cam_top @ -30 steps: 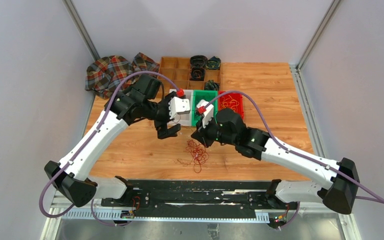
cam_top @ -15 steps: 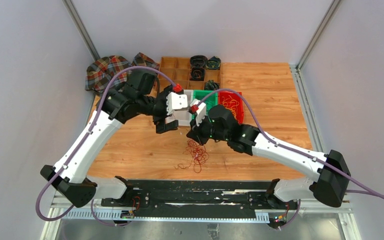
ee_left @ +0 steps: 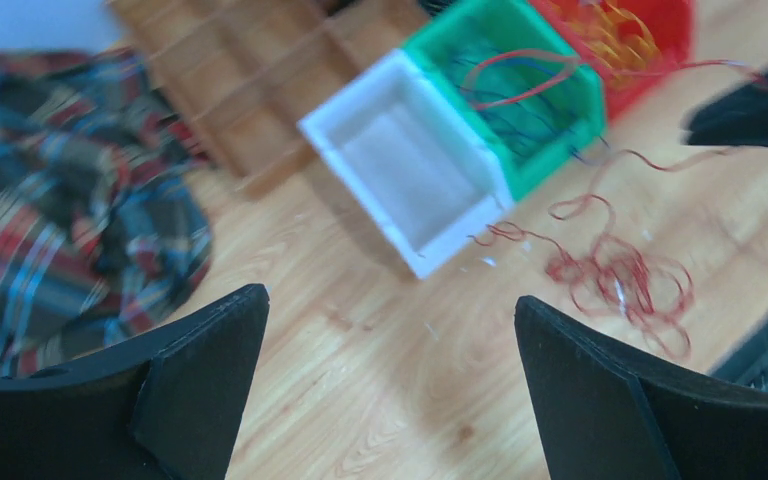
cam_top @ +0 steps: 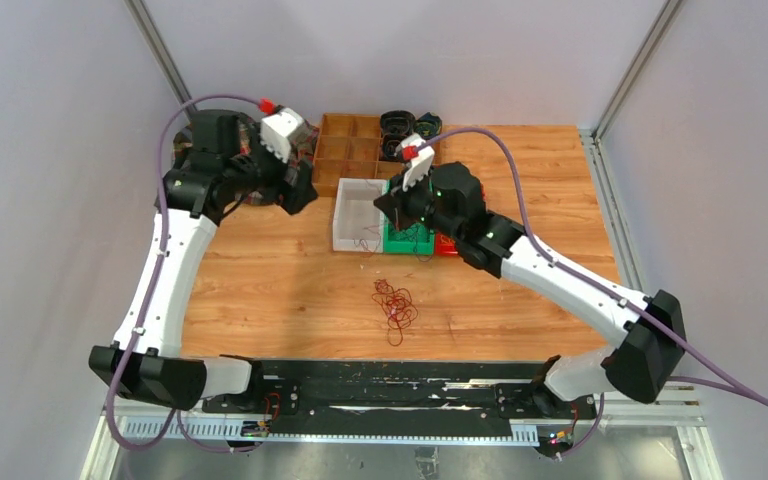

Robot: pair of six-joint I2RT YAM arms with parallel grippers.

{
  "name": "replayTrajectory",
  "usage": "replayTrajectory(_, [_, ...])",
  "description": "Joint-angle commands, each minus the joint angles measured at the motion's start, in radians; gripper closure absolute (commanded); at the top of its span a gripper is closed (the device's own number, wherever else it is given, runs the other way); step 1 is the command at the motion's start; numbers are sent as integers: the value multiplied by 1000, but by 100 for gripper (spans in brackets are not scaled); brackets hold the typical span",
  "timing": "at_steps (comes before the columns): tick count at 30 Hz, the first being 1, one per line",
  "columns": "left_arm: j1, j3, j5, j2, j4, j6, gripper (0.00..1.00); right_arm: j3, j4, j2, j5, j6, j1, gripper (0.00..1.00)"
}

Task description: Untangle the cables

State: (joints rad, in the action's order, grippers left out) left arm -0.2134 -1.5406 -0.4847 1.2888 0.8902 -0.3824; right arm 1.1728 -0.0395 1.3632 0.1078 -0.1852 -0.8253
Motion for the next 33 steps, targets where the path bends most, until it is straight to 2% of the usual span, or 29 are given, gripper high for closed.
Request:
replayTrajectory(1, [120,29,53,-38,-187,269,2,121,-62,94,-130,68,18,99])
replayTrajectory(12, [162,40,77,-46,-254,278,2,254,-145,386,-326,276,18,99])
replayTrajectory(19, [187,26,74,-31,-208,236,2,310,-178,445,-433,359,26,99])
replayTrajectory(23, [193,28,87,-38,-210,222,2,348,-170,438,-434,371,44,99])
replayTrajectory(30, [195,49,66,-57,-226,219,2,405,-106,378,-274,241,86,99])
replayTrajectory(33, [195,61,70,-73,-238,214,2,420,-96,367,-261,203,101,99])
